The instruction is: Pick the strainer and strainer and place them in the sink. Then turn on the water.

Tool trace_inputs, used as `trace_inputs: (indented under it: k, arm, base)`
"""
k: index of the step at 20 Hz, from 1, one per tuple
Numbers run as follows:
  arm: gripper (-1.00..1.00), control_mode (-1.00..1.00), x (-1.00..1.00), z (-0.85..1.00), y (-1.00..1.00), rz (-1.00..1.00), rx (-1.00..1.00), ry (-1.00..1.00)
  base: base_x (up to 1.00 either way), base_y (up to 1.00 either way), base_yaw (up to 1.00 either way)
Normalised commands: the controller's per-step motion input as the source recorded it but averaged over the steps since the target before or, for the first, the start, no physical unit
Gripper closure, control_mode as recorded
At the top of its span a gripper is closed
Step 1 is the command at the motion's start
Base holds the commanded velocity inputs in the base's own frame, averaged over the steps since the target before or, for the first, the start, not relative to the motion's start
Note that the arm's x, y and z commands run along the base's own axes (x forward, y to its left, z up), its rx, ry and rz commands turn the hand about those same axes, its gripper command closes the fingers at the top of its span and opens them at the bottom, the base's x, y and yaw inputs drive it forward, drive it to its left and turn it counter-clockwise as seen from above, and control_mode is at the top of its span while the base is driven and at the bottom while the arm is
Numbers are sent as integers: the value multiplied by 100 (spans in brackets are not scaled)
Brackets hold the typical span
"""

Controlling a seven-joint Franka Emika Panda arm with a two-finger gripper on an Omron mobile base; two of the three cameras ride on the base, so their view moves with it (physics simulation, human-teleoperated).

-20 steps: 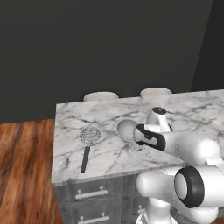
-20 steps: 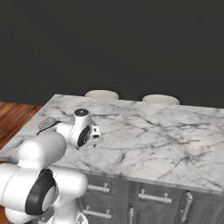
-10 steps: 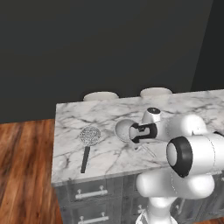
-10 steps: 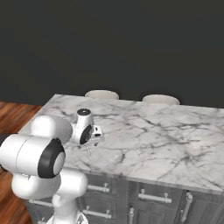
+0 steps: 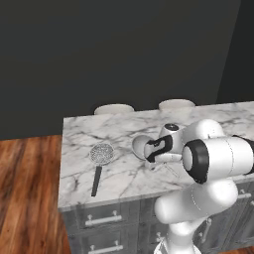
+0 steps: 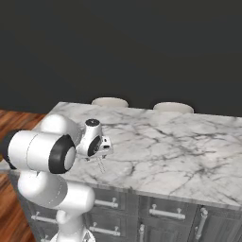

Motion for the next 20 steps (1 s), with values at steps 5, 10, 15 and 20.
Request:
trace_inputs:
  k: [5, 10, 15, 20]
  arm:
    - [100, -100, 2, -3, 2, 2, 0, 1]
    - [100, -100, -8, 31, 0, -6, 0, -5]
    - [100, -100, -4, 98, 0, -9, 0, 0]
    - [100, -100, -2, 100, 0, -6, 0, 3]
  base:
    - [0, 0, 0]
    - [0, 0, 0]
    - [0, 0, 0]
    - [0, 0, 0]
